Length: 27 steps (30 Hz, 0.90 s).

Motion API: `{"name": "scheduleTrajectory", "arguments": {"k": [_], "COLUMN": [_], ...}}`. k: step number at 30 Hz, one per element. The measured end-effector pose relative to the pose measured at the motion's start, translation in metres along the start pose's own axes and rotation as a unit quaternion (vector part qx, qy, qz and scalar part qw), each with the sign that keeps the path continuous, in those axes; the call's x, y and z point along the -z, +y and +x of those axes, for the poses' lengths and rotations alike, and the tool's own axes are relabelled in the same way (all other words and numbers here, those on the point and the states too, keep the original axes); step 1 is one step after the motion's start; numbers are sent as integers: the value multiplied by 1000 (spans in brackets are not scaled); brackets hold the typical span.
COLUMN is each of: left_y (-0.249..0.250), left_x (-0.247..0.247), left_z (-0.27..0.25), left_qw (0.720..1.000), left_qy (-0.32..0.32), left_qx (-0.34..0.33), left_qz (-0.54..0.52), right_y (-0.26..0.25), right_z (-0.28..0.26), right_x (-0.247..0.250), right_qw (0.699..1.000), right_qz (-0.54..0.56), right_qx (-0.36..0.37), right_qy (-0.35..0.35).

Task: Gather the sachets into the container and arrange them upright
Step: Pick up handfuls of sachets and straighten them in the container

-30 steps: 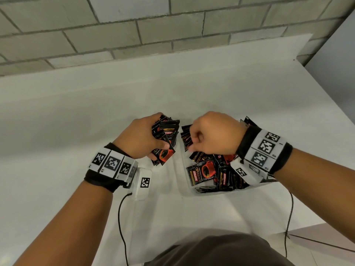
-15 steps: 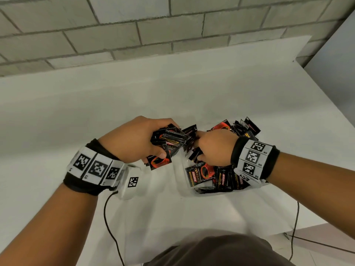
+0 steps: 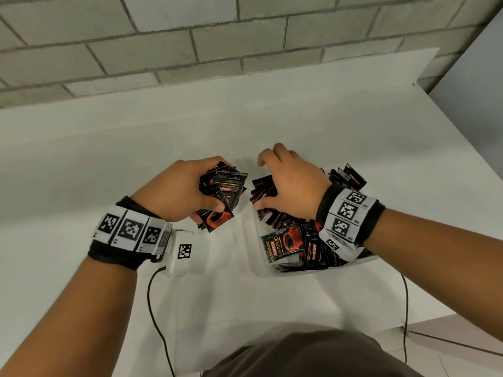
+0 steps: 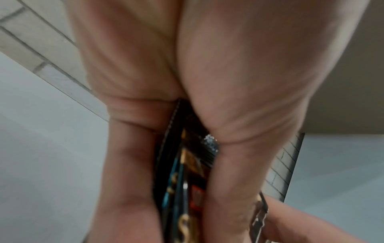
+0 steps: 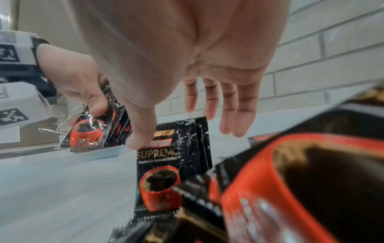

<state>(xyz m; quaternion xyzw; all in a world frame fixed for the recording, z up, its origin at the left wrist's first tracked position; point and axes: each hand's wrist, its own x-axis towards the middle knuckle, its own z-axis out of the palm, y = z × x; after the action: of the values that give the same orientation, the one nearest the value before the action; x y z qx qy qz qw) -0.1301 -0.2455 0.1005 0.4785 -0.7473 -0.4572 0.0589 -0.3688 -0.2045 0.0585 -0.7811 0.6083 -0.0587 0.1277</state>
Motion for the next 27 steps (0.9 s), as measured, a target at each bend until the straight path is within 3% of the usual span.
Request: {"name": "scheduleTrajectory", "arguments": {"k": [5,11,20,27], "left_y": [-4,-8,-3,2], "left_x": [3,1,-2,1], "left_z": [-1,-2,1,1], "left_qw": [1000,1000,1000,999], "left_qy": [6,11,4,9], "left_qx": [6,9,7,1], "left_qz": [-4,-15,-21,-34], "right_y": [-3,1,3,9], "right_z": [14,16,16,14], "right_x": [-2,1,2,-4], "right_qw": [995,999,995,998], "right_qz": [-52,25,93,45], "right_qx": [35,4,-18,-24], "right_qy": [-81,-33,-43,-48]}}
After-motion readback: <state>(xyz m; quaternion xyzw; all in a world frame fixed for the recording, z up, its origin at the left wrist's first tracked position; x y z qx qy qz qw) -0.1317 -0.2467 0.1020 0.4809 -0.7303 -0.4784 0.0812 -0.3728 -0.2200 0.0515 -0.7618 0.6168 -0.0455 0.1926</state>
